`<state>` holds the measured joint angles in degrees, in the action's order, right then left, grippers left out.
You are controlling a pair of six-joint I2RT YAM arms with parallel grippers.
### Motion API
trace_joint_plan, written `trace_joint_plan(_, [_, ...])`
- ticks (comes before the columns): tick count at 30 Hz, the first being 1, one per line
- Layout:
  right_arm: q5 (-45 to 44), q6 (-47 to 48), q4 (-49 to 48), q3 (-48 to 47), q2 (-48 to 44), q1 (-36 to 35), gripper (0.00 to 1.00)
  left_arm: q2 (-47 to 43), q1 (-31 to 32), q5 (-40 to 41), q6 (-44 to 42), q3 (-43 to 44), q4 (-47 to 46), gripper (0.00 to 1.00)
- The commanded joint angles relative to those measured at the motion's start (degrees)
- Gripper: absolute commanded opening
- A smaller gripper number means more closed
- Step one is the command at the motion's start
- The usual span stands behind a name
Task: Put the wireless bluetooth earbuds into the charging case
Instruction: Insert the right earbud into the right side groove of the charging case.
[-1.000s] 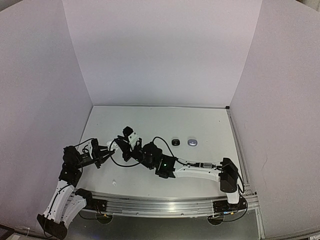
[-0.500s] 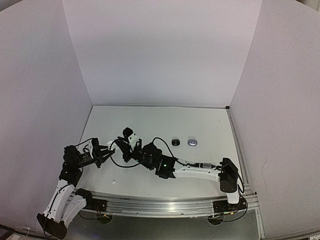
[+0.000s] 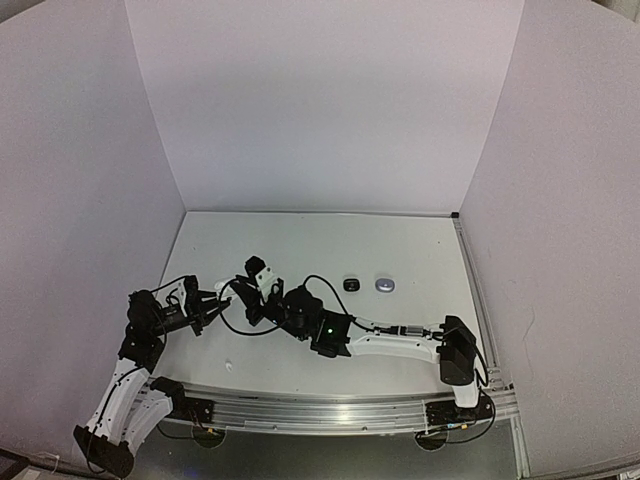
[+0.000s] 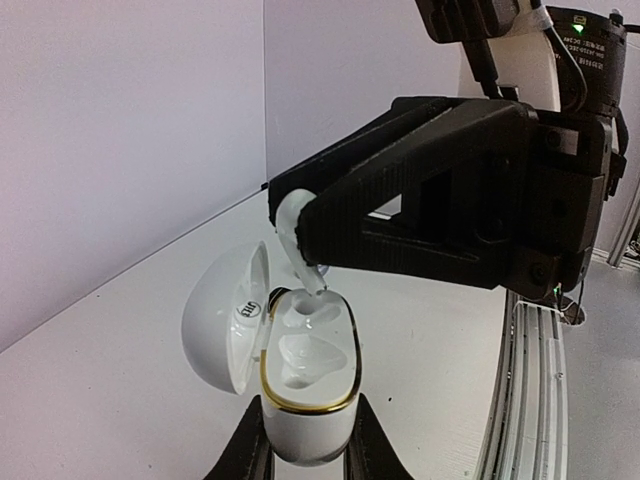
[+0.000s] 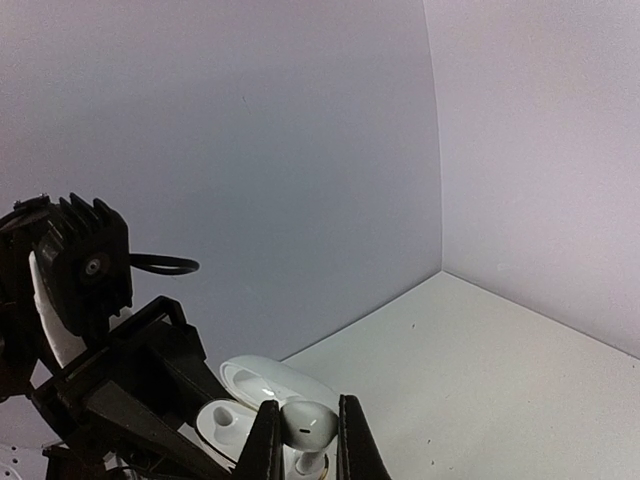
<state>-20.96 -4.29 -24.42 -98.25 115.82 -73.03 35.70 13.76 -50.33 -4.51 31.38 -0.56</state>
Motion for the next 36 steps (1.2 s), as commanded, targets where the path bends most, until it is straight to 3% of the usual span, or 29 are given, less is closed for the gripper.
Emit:
trace_joint_plan(1, [-0.77, 0.25, 0.07, -3.02, 1.44, -0.02, 0.00, 0.02, -0.16, -0.16, -0.44, 2.20, -2.32, 0.00])
trace_joint_plan(14, [-3.49, 1.14, 0.48, -4.14, 2.97, -0.04, 0.00, -0.71, -0.20, 2.52, -0.40, 2.14, -2.39, 0.00])
trace_joint_plan(24, [-5.04, 6.91, 0.48, -4.12, 4.01, -0.66, 0.00, -0.40, -0.17, 3.36, 3.13, 1.71, -5.29, 0.00])
trace_joint_plan(36, [-6.22, 11.07, 0.43, -5.99, 6.90, -2.11, 0.00, -1.32, -0.17, 5.62, 0.47, 0.88, -6.49, 0.00])
